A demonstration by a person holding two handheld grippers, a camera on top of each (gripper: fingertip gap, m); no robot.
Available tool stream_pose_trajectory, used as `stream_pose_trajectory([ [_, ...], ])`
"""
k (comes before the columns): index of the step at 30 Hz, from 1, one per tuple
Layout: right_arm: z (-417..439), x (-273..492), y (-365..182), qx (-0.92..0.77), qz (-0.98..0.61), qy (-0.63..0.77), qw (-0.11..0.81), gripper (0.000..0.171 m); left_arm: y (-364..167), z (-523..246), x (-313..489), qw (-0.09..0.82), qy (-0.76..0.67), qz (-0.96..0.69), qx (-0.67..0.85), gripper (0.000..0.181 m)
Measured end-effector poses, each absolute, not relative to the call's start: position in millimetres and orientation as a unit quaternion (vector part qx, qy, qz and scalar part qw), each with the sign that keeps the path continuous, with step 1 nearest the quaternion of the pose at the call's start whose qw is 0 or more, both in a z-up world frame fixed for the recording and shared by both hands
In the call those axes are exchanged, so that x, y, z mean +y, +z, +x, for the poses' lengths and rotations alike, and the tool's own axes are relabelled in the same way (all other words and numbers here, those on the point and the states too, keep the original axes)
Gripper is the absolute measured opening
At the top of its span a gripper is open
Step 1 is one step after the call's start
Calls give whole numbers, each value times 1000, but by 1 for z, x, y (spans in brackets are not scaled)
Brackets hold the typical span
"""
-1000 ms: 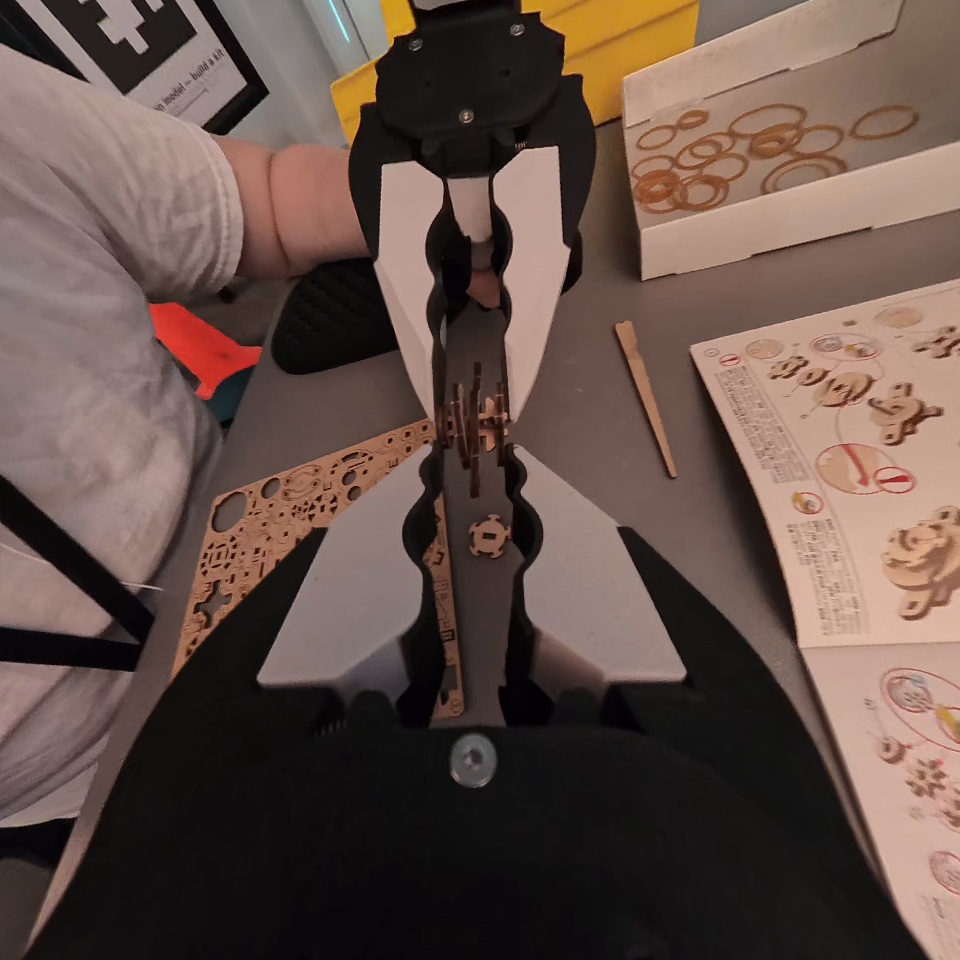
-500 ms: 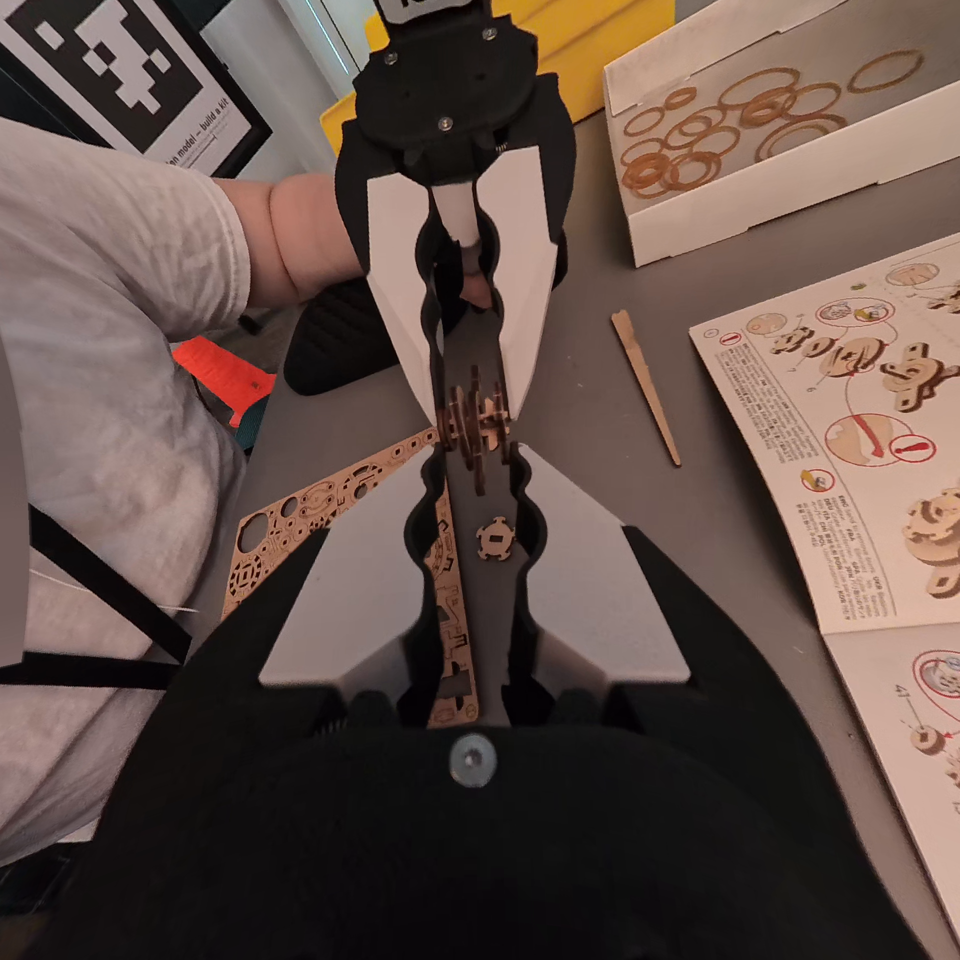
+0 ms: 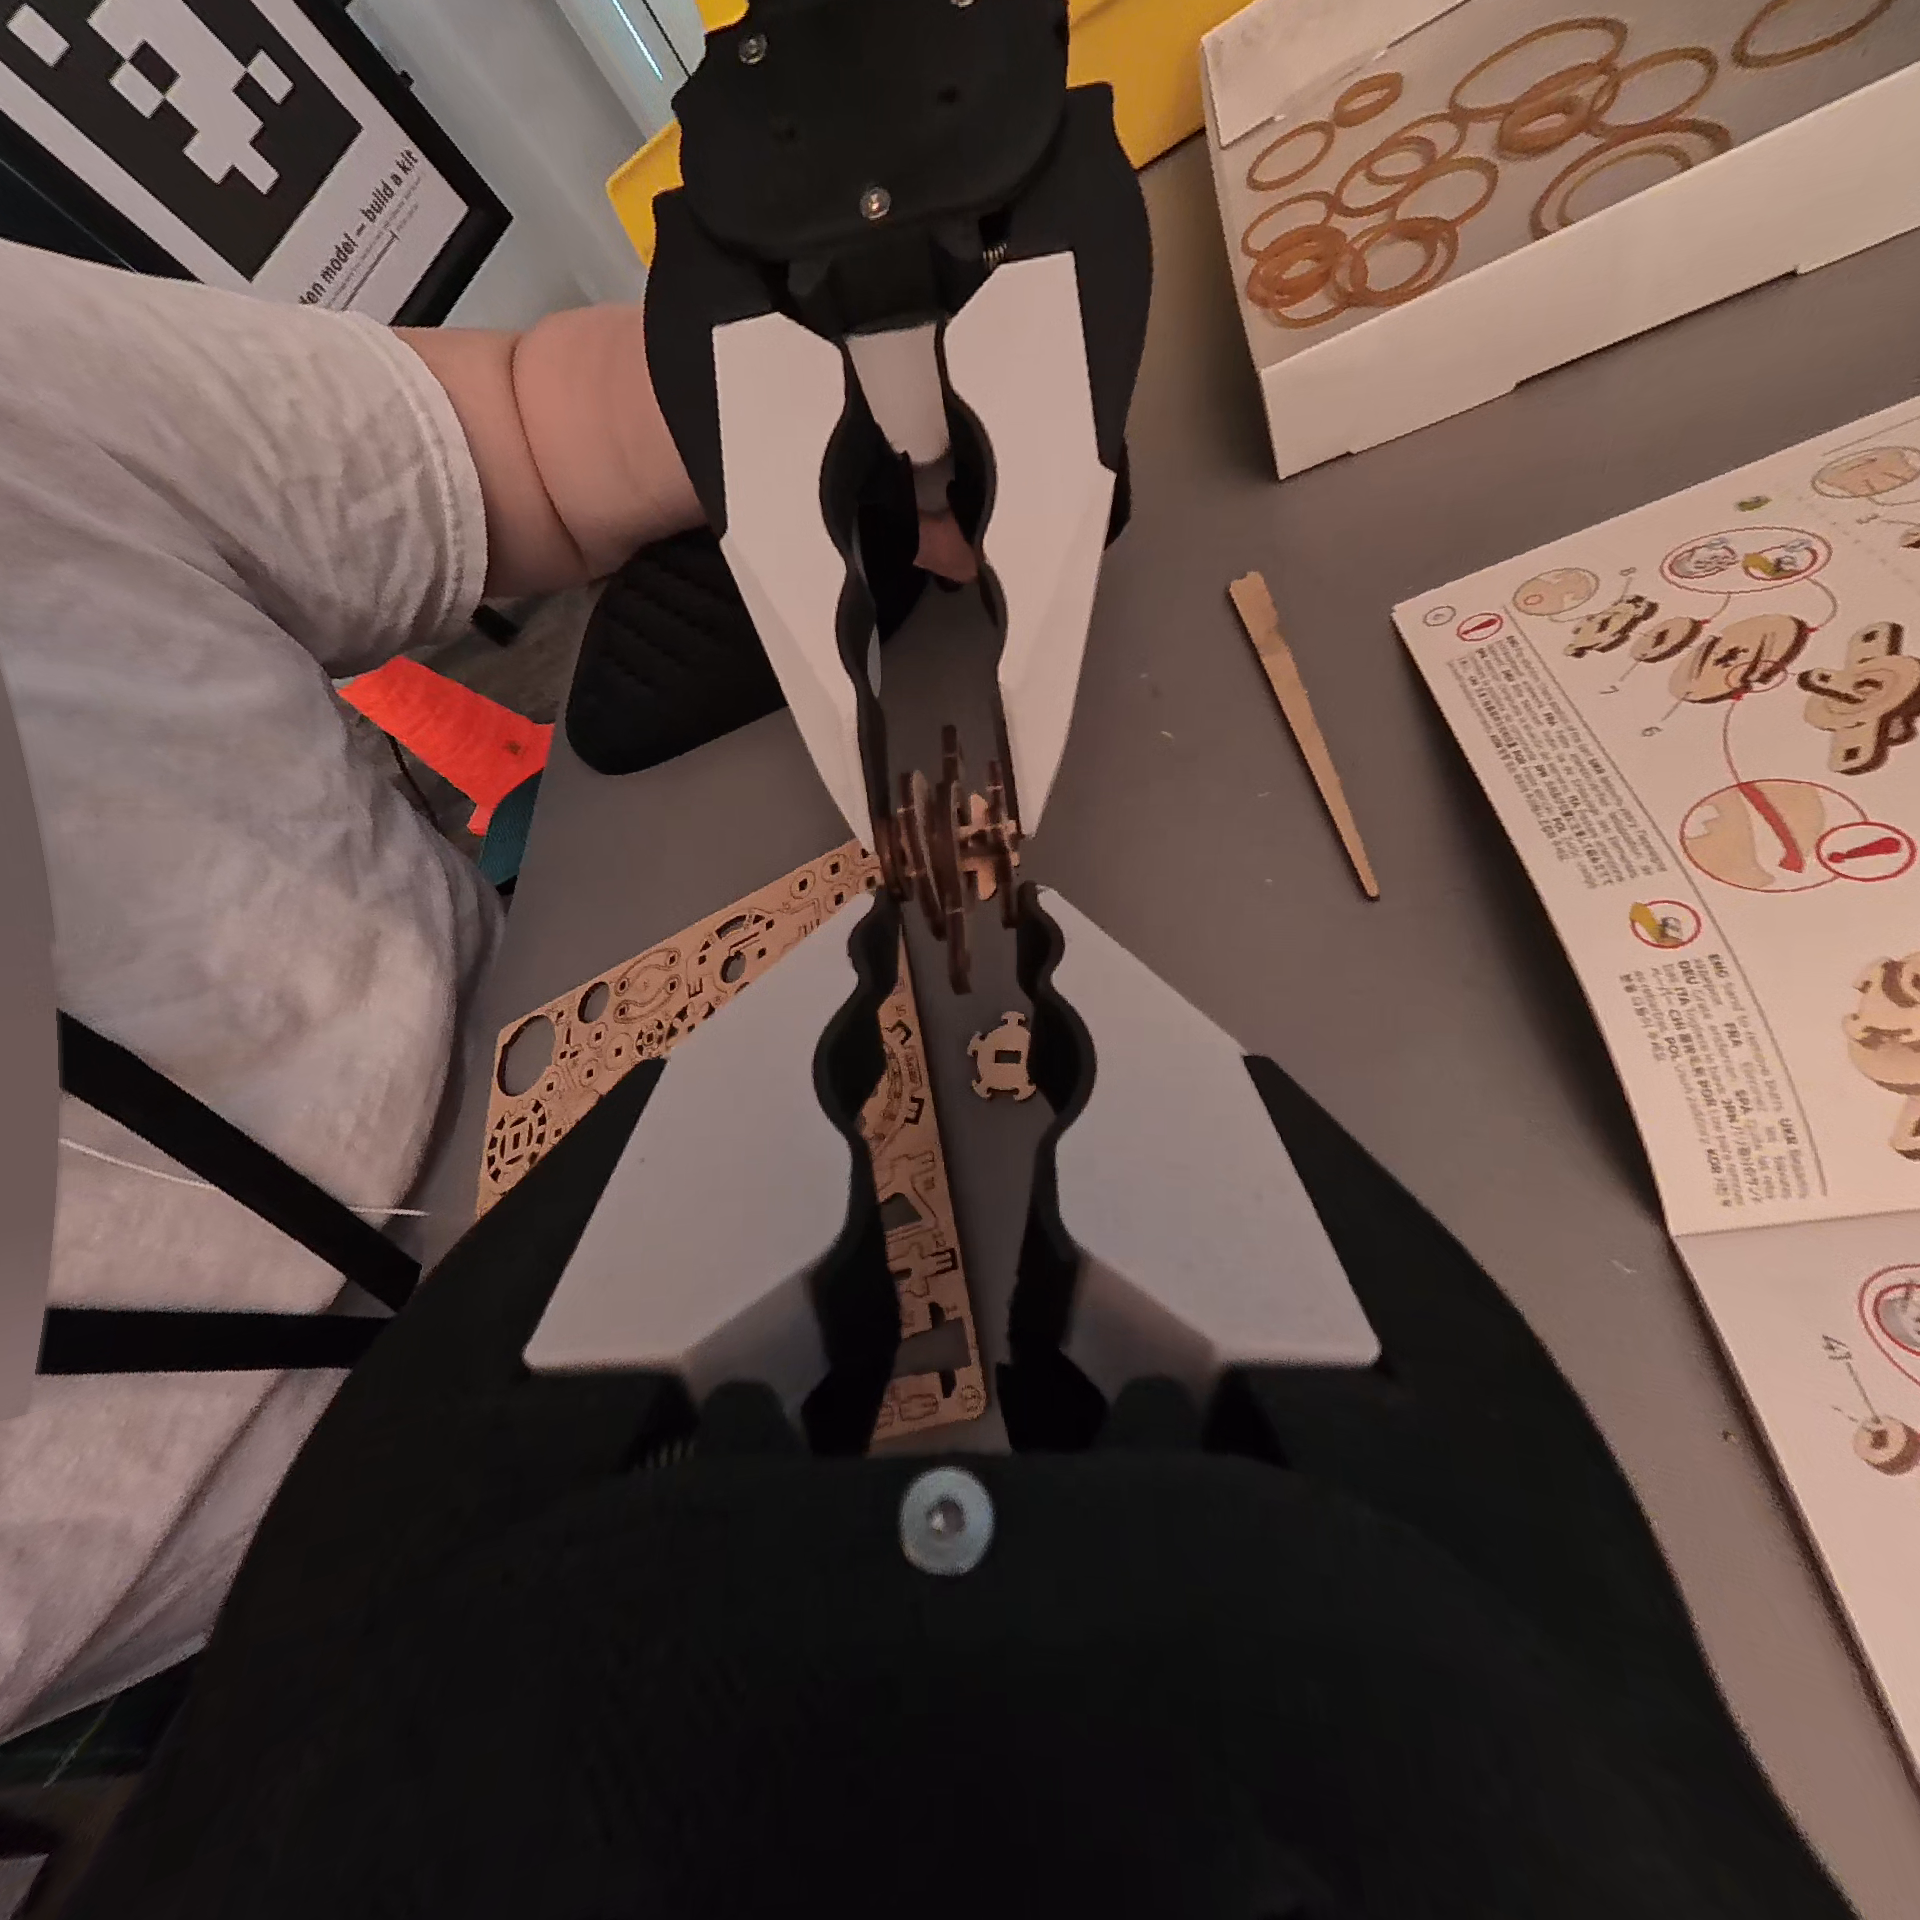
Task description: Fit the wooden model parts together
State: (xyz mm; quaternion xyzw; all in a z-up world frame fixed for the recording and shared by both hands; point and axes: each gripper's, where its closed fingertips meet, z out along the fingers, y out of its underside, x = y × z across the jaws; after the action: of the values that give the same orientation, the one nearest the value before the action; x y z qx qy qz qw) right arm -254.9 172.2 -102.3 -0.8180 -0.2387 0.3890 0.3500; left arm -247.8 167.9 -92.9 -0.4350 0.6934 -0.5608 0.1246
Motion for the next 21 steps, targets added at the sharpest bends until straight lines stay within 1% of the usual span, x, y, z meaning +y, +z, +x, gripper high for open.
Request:
stream_pose_trajectory([
  [3, -256, 169, -101, -239, -813, 401, 348, 23, -92, -249, 165, 107, -566, -436, 691, 21],
  [6, -256, 171, -97, -217, -801, 434, 350, 35, -99, -249, 168, 96, -554, -452, 693, 21],
  [7, -256, 171, -98, -215, -802, 435, 348, 35, -100, -249, 168, 91, -553, -456, 692, 21],
  [11, -256, 174, -107, -219, -808, 424, 346, 23, -106, -250, 166, 60, -550, -470, 688, 21],
  [17, -257, 172, -104, -187, -791, 481, 329, 25, -105, -252, 164, 53, -553, -466, 689, 21],
  [21, -258, 172, -106, -187, -791, 485, 322, 24, -107, -252, 163, 59, -545, -461, 698, 21],
])
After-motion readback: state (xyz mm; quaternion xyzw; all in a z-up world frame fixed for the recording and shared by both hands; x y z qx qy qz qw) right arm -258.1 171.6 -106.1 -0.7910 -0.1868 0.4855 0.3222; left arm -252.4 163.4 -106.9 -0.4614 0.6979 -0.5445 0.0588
